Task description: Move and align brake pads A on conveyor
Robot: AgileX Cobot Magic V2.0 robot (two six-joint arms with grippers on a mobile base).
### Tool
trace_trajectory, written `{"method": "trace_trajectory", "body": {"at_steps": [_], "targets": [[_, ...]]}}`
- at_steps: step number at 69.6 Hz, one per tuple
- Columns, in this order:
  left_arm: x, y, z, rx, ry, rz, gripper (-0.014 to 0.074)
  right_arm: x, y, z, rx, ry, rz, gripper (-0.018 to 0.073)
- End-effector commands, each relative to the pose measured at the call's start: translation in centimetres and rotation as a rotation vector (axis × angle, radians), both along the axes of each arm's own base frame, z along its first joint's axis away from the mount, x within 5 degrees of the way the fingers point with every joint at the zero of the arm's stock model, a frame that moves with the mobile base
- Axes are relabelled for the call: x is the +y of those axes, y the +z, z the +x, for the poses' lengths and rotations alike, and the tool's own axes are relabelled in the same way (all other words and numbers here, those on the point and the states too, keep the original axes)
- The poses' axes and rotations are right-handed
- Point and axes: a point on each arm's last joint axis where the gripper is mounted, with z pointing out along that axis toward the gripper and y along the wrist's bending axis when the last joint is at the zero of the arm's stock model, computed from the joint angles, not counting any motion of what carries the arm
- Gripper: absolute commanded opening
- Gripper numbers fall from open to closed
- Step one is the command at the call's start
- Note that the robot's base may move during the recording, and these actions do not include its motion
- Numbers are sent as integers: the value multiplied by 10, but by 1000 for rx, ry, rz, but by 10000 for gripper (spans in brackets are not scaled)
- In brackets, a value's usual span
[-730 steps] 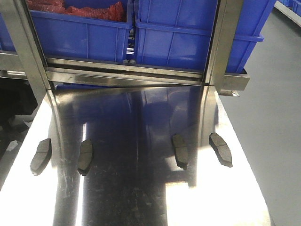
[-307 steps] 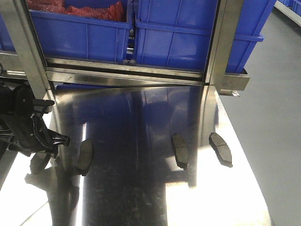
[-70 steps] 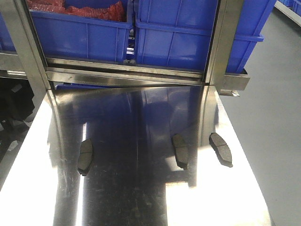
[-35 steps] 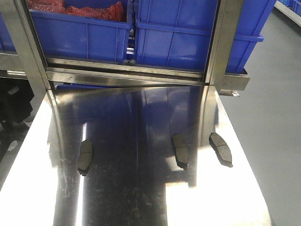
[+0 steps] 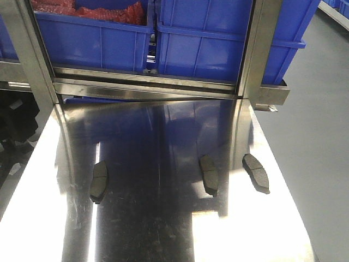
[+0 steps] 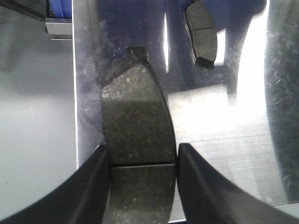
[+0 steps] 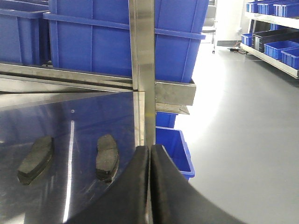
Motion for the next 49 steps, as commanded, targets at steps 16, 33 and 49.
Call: {"method": "trace_trajectory", "body": {"at_steps": [16, 33, 49], "targets": [[-1, 13, 4, -91, -1, -20, -8, 0, 5, 0, -81, 3, -11, -9], [-1, 13, 4, -91, -1, -20, -8, 1, 17, 0, -169, 10, 80, -9], [-1, 13, 4, -91, -1, -20, -8, 2, 66, 12, -206, 13, 68, -9]]}}
